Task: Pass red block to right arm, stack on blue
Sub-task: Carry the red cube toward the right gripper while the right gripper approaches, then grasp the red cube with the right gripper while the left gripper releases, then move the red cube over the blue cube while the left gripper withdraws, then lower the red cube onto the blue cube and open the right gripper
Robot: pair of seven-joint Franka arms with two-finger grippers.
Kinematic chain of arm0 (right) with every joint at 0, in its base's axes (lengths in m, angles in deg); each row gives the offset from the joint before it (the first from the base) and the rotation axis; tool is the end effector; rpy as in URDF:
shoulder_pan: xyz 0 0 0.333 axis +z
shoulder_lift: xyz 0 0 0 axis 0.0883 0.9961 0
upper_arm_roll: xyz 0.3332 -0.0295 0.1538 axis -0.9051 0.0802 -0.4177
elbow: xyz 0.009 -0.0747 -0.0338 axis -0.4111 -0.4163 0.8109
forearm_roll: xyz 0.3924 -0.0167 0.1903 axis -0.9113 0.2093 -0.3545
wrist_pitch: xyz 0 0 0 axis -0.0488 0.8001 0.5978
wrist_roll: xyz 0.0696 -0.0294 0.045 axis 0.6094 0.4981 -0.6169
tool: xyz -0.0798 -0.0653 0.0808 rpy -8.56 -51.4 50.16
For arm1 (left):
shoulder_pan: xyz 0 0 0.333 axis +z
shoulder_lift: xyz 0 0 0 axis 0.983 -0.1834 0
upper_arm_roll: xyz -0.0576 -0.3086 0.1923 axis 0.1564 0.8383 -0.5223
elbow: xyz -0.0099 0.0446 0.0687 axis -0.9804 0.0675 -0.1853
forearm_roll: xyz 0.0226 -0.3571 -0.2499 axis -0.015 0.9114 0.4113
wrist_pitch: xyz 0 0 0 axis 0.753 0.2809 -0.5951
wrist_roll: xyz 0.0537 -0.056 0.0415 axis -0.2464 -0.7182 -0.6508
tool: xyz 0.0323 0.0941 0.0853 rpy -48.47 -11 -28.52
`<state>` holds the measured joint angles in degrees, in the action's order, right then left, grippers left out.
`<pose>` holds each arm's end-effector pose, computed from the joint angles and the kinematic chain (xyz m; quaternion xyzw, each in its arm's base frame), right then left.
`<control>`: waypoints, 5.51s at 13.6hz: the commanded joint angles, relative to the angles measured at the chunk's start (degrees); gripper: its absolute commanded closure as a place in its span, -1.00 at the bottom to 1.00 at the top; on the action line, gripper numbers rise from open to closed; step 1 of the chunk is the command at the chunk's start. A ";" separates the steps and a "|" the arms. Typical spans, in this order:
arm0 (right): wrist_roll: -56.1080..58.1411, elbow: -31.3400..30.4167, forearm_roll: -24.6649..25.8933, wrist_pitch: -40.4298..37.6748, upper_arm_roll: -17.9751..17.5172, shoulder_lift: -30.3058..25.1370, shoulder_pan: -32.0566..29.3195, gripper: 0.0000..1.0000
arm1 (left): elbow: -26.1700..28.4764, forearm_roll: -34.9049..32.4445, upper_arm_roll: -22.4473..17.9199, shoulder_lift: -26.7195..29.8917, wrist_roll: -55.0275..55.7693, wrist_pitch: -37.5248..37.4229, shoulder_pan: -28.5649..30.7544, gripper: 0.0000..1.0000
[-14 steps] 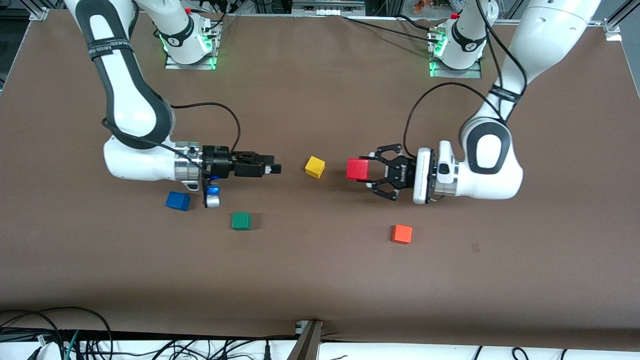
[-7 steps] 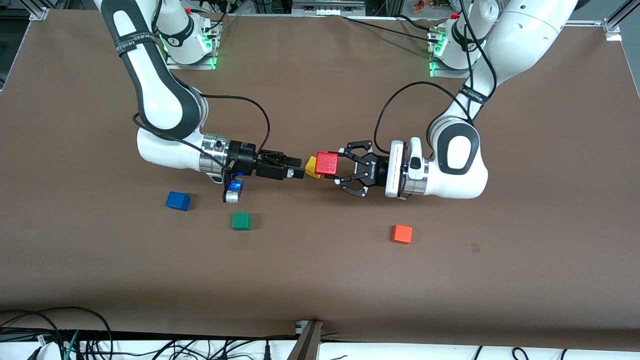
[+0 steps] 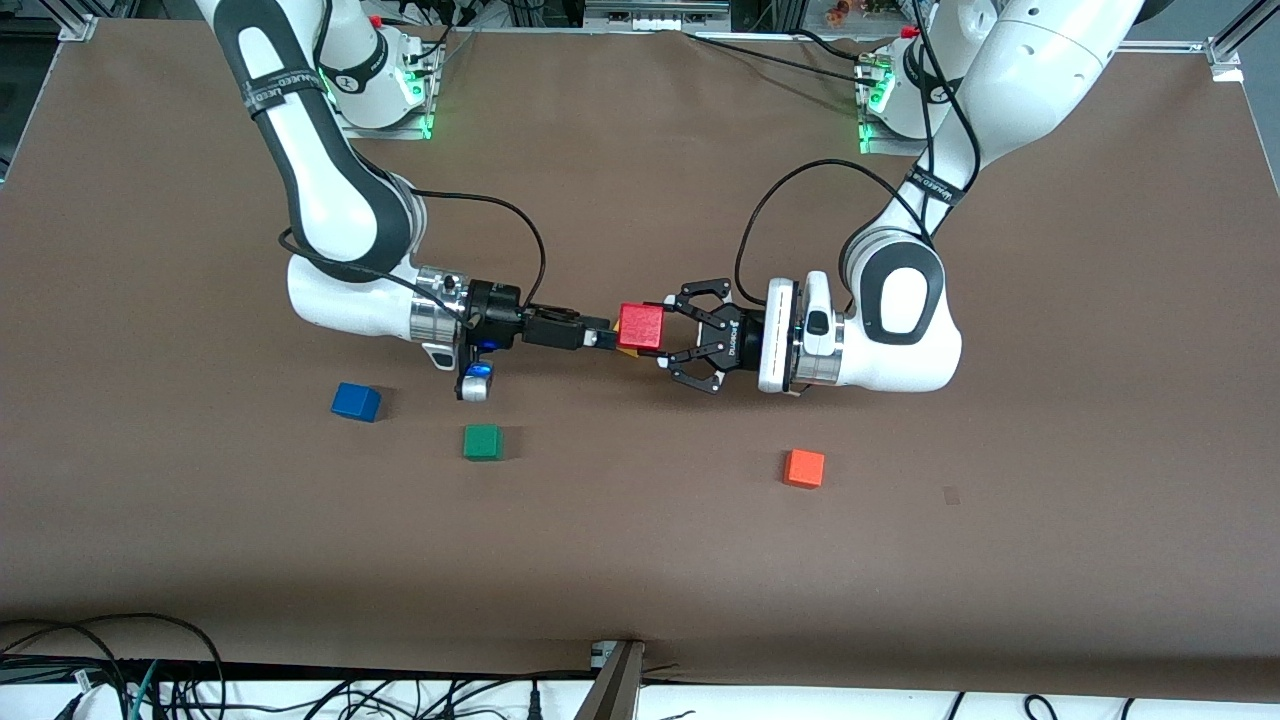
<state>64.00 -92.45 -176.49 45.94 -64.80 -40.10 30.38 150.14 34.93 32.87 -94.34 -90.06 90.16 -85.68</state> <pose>0.6398 0.3928 0.3683 -0.7572 0.2031 0.1242 0.6082 0.6736 -0.3802 0.3309 0.5554 -0.4825 0.3886 0.5547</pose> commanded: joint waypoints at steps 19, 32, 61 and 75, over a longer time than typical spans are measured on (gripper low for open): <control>12.68 -0.91 -4.78 -0.77 0.37 -0.08 1.23 0.53 | -0.74 -1.87 -1.17 3.74 1.67 0.01 2.72 -1.00; 4.24 -2.31 57.58 -3.50 7.92 0.01 -0.09 0.53 | -10.86 -49.69 -1.95 8.03 12.20 -19.67 20.13 -1.00; -18.09 -11.36 101.41 14.60 16.20 0.10 -2.11 0.49 | 2.07 -85.13 -19.01 40.48 106.24 -27.22 6.51 -1.00; -18.08 -12.07 100.69 14.07 16.63 -0.78 -2.11 -1.00 | -0.04 -88.12 -19.27 38.02 118.91 -26.53 3.61 -1.00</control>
<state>46.26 -102.77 -75.34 59.68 -48.15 -38.92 28.47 151.34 -51.46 13.76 -55.78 27.98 63.61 -81.65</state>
